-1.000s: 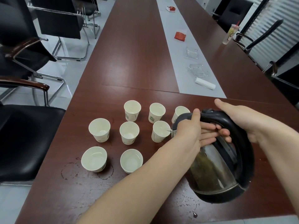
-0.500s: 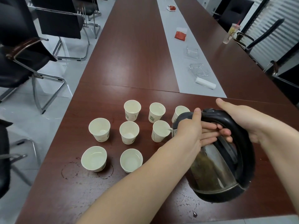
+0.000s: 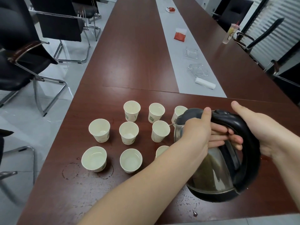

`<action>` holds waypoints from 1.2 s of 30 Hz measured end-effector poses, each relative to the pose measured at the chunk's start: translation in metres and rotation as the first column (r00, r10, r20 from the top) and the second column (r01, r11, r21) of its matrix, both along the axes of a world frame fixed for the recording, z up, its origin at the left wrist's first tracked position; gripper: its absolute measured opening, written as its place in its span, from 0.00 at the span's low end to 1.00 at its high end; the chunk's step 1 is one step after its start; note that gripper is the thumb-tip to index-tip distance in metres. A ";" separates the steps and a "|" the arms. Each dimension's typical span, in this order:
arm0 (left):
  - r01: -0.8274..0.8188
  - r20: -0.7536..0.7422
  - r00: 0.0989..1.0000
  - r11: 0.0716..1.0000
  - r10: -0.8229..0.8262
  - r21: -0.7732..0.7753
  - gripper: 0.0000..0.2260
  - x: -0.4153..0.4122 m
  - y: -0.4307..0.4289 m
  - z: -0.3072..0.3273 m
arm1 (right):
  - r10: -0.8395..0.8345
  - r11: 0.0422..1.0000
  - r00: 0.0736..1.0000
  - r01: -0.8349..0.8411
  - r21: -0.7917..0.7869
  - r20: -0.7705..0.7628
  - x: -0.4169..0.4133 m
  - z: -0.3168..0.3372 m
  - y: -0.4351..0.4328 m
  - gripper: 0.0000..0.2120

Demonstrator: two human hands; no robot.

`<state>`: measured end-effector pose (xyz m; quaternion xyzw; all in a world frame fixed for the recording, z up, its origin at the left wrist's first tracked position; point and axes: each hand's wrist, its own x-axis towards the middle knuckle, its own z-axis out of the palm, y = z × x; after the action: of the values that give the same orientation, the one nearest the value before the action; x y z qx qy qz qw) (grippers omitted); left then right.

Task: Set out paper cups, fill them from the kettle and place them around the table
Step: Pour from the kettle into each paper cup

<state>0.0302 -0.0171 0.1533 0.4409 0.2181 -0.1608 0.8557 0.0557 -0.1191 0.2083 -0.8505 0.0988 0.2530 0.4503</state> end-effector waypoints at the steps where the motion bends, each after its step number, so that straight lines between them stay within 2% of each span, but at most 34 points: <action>1: 0.005 0.012 1.000 1.000 -0.005 0.009 0.28 -0.001 -0.001 0.003 | -0.006 1.000 1.000 0.006 0.015 0.008 -0.002 0.000 -0.003 0.34; 8: 0.058 0.125 0.990 0.995 -0.068 0.083 0.27 -0.015 -0.011 0.022 | -0.046 0.979 0.998 0.035 0.203 0.053 -0.020 0.007 -0.025 0.34; 17: -0.030 0.244 0.970 0.982 -0.017 0.187 0.26 -0.023 -0.007 0.043 | -0.053 0.932 0.992 0.009 0.363 0.112 -0.029 0.018 -0.019 0.34; 24: -0.147 0.329 0.942 0.964 0.067 0.223 0.23 -0.025 0.014 0.057 | -0.007 0.947 0.984 -0.050 0.316 0.177 -0.015 0.029 0.002 0.35; 28: -0.169 0.335 0.938 0.963 0.092 0.210 0.23 -0.020 0.039 0.061 | 0.001 0.944 0.984 -0.059 0.324 0.176 -0.006 0.035 0.027 0.32; 36: -0.132 0.296 0.952 0.981 0.084 0.145 0.23 -0.007 0.088 0.049 | 0.030 0.956 0.993 -0.061 0.288 0.110 0.003 0.032 0.080 0.32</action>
<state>0.0233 0.0709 0.2018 0.5155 0.1274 -0.0293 0.8469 0.0591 -0.0389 0.2400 -0.7894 0.0172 0.2302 0.5689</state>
